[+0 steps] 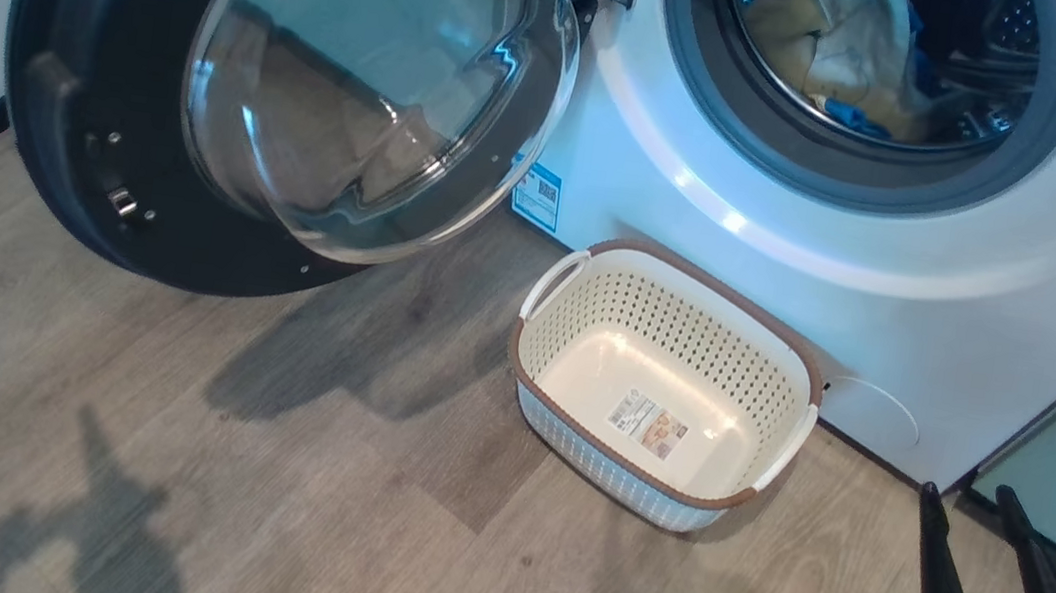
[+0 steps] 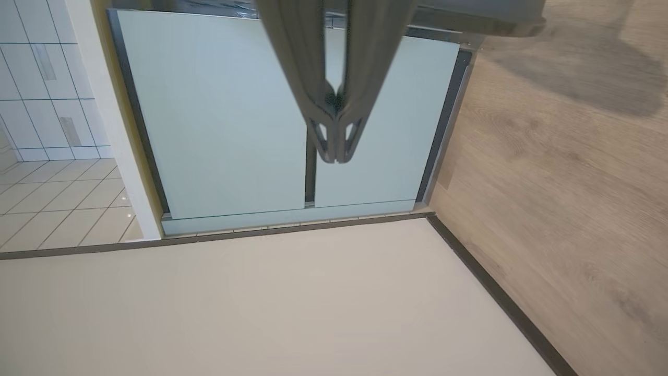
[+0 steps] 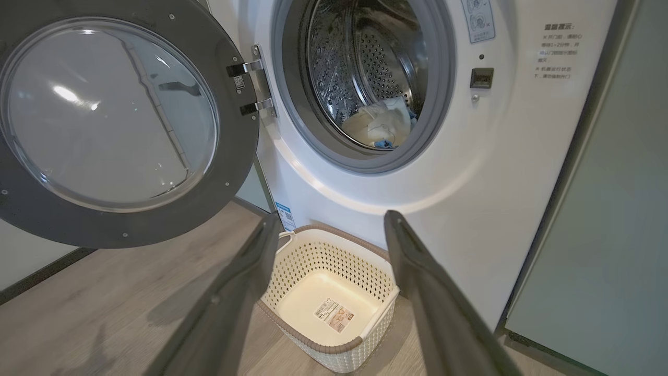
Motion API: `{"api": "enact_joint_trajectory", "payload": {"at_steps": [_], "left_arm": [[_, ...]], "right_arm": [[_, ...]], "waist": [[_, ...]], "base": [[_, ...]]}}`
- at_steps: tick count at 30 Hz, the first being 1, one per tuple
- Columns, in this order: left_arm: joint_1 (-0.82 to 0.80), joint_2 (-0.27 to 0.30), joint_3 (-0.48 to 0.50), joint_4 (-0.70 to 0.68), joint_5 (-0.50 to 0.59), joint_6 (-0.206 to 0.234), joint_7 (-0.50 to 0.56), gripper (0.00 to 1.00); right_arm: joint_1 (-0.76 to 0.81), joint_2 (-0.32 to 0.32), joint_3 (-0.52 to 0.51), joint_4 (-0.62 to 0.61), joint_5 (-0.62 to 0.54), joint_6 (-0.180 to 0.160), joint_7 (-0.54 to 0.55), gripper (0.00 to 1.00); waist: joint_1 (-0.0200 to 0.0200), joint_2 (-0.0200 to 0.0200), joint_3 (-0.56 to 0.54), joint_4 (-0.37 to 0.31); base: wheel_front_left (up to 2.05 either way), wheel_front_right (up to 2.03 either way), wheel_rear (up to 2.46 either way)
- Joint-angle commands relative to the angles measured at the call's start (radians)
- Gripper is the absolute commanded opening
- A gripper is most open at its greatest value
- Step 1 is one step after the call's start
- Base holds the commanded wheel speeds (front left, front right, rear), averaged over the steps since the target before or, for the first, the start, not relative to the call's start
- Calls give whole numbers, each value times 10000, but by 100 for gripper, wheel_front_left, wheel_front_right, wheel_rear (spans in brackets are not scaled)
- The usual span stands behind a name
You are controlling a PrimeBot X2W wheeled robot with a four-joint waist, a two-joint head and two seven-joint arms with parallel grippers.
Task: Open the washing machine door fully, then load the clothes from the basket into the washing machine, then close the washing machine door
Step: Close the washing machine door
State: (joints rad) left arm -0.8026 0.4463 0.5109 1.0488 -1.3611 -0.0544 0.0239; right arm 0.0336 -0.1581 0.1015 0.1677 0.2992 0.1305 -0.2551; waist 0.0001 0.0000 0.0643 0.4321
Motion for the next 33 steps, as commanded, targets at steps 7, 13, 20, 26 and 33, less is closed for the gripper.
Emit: {"api": "enact_joint_trajectory", "payload": {"at_steps": [7, 13, 20, 26, 33], "left_arm": [[-1657, 1163, -259, 853, 85, 547, 1063, 0], [-2303, 1556, -552, 1293, 208, 521, 1828, 0], [-2879, 2063, -986, 1352, 537, 435, 2416, 0], [-3207, 2221, -1424, 1358, 862, 520, 2904, 0], [-3492, 2144, -1915, 1355, 1178, 670, 3528, 0]], "right_arm": [[-641, -636, 331, -367, 67, 2, -67, 100], [-823, -885, 393, -402, 82, 2, -67, 100], [-986, -1109, 416, -453, 108, 2, -67, 100], [-1060, -1217, 385, -526, 122, 2, -67, 100], [-1216, -1307, 408, -564, 105, 2, -67, 100]], "waist": [[-1, 0, 574, -195], [-1, 0, 1020, -430], [-1, 0, 1451, -694], [-1, 0, 1690, -783], [-1, 0, 1971, -875]], "base": [[0, 0, 0], [0, 0, 0], [0, 0, 0], [0, 0, 0], [0, 0, 0]]}}
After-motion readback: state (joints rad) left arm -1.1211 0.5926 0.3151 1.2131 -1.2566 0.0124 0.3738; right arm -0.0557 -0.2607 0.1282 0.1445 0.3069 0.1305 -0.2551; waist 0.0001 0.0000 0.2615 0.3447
